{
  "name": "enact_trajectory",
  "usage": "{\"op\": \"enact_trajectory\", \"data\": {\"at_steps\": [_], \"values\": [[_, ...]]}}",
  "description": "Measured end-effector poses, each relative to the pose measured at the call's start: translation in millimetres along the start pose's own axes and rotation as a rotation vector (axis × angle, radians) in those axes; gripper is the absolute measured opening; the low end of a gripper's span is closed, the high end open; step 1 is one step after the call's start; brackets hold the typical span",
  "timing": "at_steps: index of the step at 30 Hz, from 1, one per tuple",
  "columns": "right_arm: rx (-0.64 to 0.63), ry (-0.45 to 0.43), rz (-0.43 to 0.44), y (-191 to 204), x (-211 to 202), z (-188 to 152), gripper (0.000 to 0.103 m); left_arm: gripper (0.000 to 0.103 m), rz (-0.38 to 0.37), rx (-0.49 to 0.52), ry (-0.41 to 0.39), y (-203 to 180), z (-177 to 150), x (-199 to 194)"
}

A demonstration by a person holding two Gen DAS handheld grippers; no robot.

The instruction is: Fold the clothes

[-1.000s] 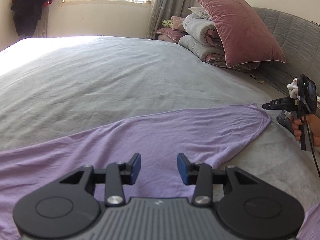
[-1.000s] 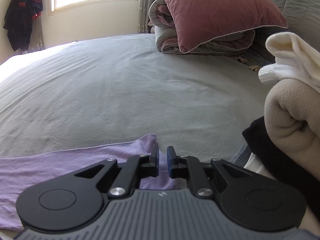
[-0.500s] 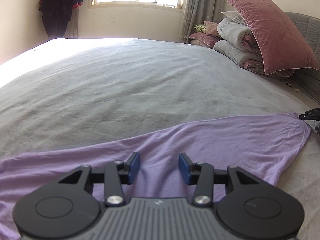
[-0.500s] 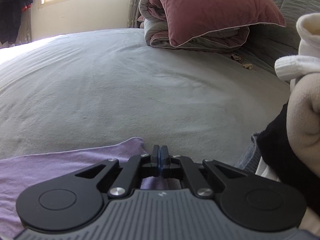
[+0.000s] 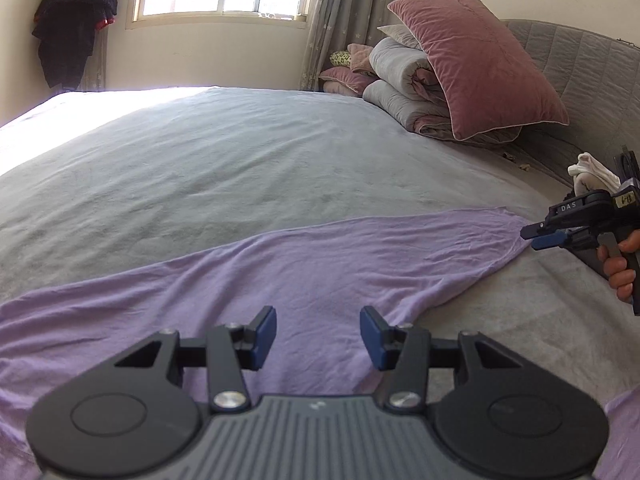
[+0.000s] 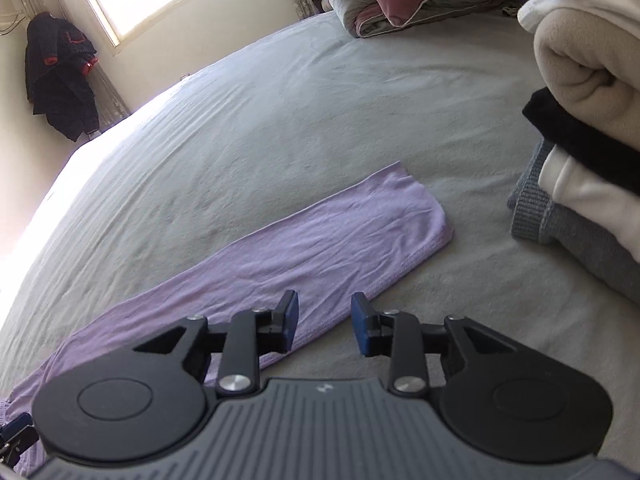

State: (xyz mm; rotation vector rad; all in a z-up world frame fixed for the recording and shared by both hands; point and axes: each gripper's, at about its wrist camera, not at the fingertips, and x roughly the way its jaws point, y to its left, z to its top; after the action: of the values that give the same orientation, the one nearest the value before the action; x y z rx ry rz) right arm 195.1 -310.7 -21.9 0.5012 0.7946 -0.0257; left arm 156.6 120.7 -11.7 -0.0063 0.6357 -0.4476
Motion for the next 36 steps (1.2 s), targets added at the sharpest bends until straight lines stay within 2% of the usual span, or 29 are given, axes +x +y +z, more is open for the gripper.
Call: {"op": "enact_trajectory", "data": {"at_steps": [5, 8, 11, 16, 22, 24, 27, 28, 29, 31, 36], "values": [[0.106, 0.094, 0.181, 10.6, -4.1, -28.7, 0.037, 0.045, -0.031, -0.033, 0.001, -10.2, -13.0, -8.9], [0.183, 0.12, 0.272, 25.1, 4.0, -44.7, 0.037, 0.045, -0.049, -0.053, 0.002, -16.3, -20.8, -14.2], [0.208, 0.156, 0.323, 43.7, 18.7, -57.7, 0.037, 0.045, -0.064, -0.068, 0.004, -22.1, -30.3, -13.7], [0.204, 0.127, 0.345, 65.8, 34.7, -69.3, 0.037, 0.045, 0.002, 0.025, 0.036, -33.2, -41.0, -2.1], [0.234, 0.089, 0.371, 66.5, 37.8, -66.2, 0.037, 0.045, 0.051, 0.088, 0.035, -37.3, -39.3, 7.0], [0.241, 0.077, 0.377, 67.6, 38.4, -64.8, 0.037, 0.042, 0.069, 0.116, 0.037, -40.1, -36.7, 10.5], [0.238, 0.061, 0.377, 72.0, 39.2, -62.7, 0.037, 0.03, 0.095, 0.138, 0.037, -41.3, -35.0, 14.7], [0.235, 0.057, 0.373, 73.6, 40.0, -61.9, 0.034, 0.023, 0.102, 0.14, 0.036, -41.1, -34.6, 15.8], [0.227, 0.057, 0.361, 74.8, 39.9, -60.8, 0.024, 0.013, 0.112, 0.135, 0.036, -40.0, -33.6, 16.5], [0.206, 0.056, 0.333, 77.2, 38.1, -58.1, 0.013, 0.003, 0.118, 0.102, 0.035, -35.2, -30.8, 15.0], [0.142, 0.022, 0.289, 86.7, 25.8, -48.4, 0.007, 0.002, 0.046, -0.009, 0.008, -20.5, -27.0, 1.0]]}}
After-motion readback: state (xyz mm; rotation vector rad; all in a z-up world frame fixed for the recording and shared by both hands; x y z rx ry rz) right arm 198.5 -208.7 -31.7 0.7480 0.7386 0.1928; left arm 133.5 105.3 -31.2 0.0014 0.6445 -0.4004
